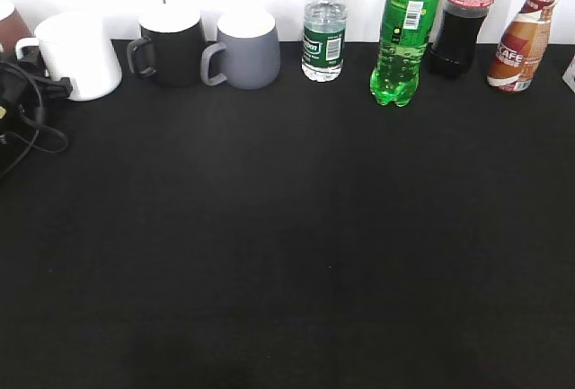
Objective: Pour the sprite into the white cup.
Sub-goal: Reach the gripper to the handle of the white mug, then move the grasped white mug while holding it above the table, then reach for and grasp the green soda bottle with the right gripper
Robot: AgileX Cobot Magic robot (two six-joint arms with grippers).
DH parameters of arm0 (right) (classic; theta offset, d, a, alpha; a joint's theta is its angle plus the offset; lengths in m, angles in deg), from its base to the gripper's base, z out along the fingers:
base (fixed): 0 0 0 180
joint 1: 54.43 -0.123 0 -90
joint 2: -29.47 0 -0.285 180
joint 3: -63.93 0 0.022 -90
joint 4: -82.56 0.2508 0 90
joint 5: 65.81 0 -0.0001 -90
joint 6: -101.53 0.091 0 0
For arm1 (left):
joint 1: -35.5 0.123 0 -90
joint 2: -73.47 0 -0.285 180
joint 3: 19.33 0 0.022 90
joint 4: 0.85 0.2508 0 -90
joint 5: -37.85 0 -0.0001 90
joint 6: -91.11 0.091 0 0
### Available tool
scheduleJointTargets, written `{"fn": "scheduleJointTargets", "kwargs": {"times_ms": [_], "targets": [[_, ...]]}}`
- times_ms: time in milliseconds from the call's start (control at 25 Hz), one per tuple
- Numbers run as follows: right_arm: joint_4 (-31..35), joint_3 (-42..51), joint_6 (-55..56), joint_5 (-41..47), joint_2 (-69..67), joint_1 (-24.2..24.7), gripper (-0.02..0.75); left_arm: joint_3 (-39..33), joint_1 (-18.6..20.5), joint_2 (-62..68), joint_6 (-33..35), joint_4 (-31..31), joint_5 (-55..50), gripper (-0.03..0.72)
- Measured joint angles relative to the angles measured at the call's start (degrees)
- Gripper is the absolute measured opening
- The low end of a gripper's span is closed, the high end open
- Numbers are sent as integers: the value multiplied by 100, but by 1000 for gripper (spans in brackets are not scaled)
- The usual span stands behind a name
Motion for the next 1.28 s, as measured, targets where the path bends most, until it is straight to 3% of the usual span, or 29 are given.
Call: {"fn": "scheduleJointTargets", "kwargs": {"times_ms": [120,320,520,600,640,720,800,840,920,1040,1160,1280], "targets": [[0,0,0,0,0,0,502,11,-5,0,-95,-53,77,47],[0,0,0,0,0,0,502,-78,-5,-19,-263,-57,92,46],[5,0,0,0,-12,0,502,-1417,-5,-850,-276,-17,51,41],[46,-15,0,-13,-593,0,488,-2065,-5,-1405,-245,170,-156,39],[102,-152,0,-360,-952,-16,454,-2371,-5,-1717,-210,227,-248,37],[503,-457,0,-1977,-1425,-70,394,-2887,-10,-2380,-173,280,-333,36],[888,-511,-264,-2830,-2031,-72,384,-3262,-10,-3161,-173,396,-338,36],[1412,-467,-788,-3301,-2273,-72,383,-3380,-10,-3576,-171,520,-445,36],[2333,-117,-1971,-4184,-2562,-72,380,-3438,-10,-4245,-171,643,-866,36],[3117,904,-2413,-5627,-2645,-77,379,-3438,-10,-4893,-229,650,-1384,36],[2761,831,-2538,-5691,-3203,-525,378,-3438,-10,-5018,-632,1099,-1689,36],[2205,750,-2561,-5671,-3835,-1142,351,-3438,-10,-5018,-750,1167,-1694,36]]}}
